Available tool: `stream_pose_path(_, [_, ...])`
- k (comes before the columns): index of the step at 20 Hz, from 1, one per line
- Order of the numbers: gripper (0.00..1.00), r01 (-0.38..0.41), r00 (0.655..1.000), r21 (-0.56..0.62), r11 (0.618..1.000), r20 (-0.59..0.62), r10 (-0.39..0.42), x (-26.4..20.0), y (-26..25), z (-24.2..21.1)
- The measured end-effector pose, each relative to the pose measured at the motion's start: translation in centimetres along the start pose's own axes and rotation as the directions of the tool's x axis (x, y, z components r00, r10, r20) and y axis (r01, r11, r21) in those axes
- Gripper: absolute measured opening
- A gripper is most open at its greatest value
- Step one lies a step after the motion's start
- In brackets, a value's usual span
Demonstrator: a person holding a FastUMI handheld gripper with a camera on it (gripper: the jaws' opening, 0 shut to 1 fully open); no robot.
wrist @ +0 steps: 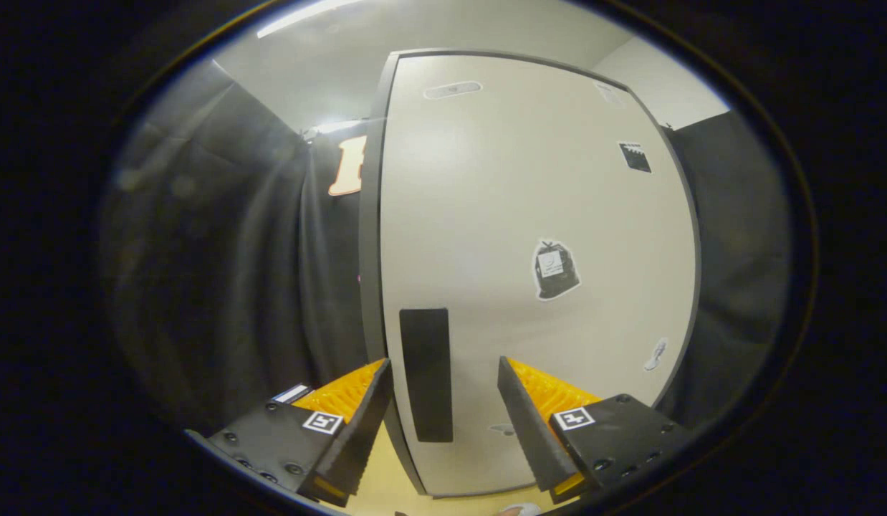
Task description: Open the shoe cabinet door, grab the shoes and put them into the shoe cabinet, then close the shoe cabinet door.
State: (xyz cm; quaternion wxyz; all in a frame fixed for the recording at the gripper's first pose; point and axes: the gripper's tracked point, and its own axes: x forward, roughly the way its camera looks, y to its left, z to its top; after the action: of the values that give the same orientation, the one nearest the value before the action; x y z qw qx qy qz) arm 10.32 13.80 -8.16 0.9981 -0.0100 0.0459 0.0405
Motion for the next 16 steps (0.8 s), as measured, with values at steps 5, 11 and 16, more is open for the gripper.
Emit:
stream_pose_path(5, [0.84, 0.036, 0.999, -0.005, 0.999, -0.012, -0.036, 1.3, 0.1, -0.8])
stream_pose_path(11, [0.47, 0.043, 0.999, -0.012, 0.999, -0.023, -0.043, 1.7, 0.6, -1.6])
stream_pose_path(16, [0.29, 0.036, 0.999, -0.008, 0.999, -0.027, -0.037, 1.6, 1.0, -1.7])
